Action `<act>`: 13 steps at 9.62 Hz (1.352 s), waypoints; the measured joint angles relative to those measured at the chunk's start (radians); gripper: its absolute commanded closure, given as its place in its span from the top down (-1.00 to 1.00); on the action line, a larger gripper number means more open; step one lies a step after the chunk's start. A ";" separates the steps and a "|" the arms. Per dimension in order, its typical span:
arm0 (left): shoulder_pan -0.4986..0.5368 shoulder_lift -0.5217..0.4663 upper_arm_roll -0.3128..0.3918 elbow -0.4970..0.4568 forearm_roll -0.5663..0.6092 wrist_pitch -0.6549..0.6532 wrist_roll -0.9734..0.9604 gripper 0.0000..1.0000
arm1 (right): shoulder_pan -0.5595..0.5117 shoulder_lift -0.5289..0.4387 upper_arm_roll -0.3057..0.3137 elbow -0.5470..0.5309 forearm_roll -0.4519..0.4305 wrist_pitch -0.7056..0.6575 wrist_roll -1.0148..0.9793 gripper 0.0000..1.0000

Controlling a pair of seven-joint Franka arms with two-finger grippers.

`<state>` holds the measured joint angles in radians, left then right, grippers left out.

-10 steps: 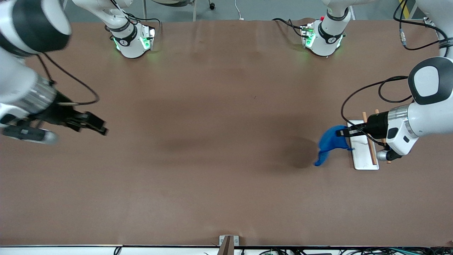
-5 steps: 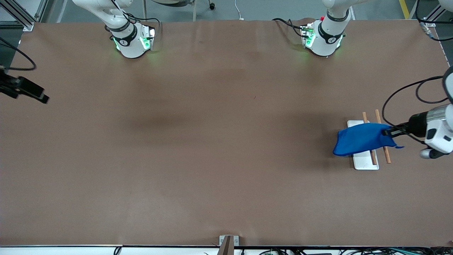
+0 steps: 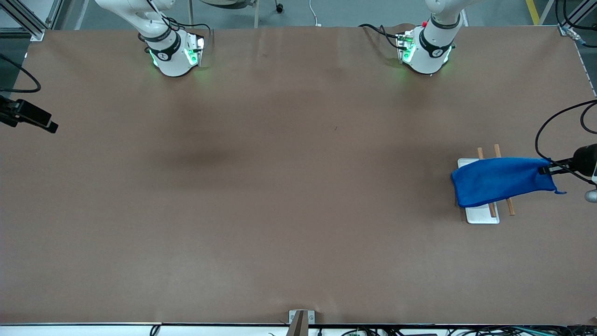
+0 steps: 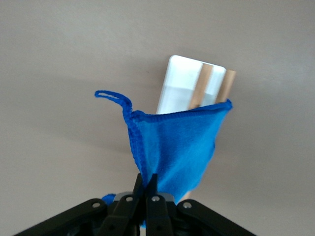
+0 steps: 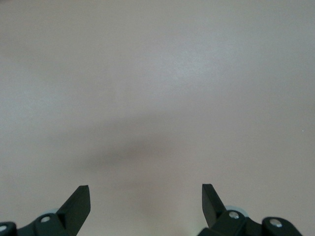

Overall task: Right arm passes towel to left arm to hang
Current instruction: 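Lower the towel with the left gripper over the wooden dowels on the rack, then open the left gripper and pull it back from the draped towel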

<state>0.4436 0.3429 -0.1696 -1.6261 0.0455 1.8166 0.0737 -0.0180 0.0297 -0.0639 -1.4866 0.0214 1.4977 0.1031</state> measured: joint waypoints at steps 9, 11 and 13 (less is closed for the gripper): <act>0.083 0.129 0.001 0.028 0.018 0.089 0.112 1.00 | -0.001 -0.010 -0.002 0.009 -0.015 0.001 -0.001 1.00; 0.084 0.126 -0.007 0.108 0.019 0.082 0.140 1.00 | -0.002 -0.010 -0.003 0.009 -0.015 -0.002 -0.001 1.00; 0.081 0.103 -0.054 0.172 0.019 0.053 0.136 1.00 | -0.002 -0.010 -0.002 0.009 -0.015 -0.002 -0.001 1.00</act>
<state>0.5249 0.4456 -0.2235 -1.4540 0.0641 1.8692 0.2100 -0.0201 0.0198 -0.0662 -1.4776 0.0061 1.4954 0.1020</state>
